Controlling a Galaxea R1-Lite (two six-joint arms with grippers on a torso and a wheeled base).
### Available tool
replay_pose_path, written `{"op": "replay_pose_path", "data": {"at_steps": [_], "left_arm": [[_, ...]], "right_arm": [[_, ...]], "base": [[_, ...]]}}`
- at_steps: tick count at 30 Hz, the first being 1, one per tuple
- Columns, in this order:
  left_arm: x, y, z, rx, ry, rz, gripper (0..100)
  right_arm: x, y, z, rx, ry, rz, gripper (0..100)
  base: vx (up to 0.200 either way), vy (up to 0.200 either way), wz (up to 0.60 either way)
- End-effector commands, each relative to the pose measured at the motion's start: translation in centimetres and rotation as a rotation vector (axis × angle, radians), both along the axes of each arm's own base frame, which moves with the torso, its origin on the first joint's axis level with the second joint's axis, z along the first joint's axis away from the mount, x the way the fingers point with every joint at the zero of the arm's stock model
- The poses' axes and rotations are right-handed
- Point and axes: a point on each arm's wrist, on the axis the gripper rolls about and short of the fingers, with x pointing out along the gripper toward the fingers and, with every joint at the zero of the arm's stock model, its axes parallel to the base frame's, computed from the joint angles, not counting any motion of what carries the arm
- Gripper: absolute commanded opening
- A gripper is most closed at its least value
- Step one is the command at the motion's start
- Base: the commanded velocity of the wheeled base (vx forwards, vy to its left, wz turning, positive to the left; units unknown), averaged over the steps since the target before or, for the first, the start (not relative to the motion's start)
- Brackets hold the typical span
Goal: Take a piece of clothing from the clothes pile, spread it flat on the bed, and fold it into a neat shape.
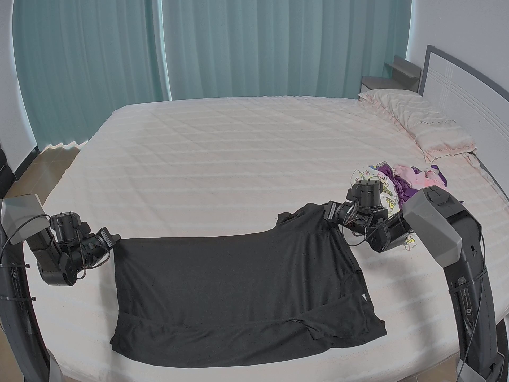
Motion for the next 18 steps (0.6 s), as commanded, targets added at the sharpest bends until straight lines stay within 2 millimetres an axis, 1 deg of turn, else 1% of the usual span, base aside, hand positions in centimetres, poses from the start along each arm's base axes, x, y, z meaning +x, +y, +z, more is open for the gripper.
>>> {"op": "replay_pose_path", "data": {"at_steps": [1, 6, 9, 18], "left_arm": [[0.0, 0.3, 0.4, 0.003, -0.012, 0.007, 0], [-0.1, 0.6, 0.5, 0.004, -0.015, 0.016, 0], [-0.2, 0.6, 0.4, 0.001, -0.009, 0.017, 0], [-0.4, 0.5, 1.1, -0.006, -0.019, 0.021, 0]], "right_arm": [[-0.3, 0.8, -1.0, -0.013, -0.023, 0.021, 0], [-0.1, 0.9, 0.3, -0.005, -0.056, 0.020, 0], [-0.4, 0.4, 0.1, -0.014, -0.022, 0.012, 0], [-0.7, -0.2, 1.6, 0.066, -0.005, -0.020, 0]], "base": [[0.000, 0.000, 0.00], [0.000, 0.000, 0.00], [0.000, 0.000, 0.00], [0.000, 0.000, 0.00]]}}
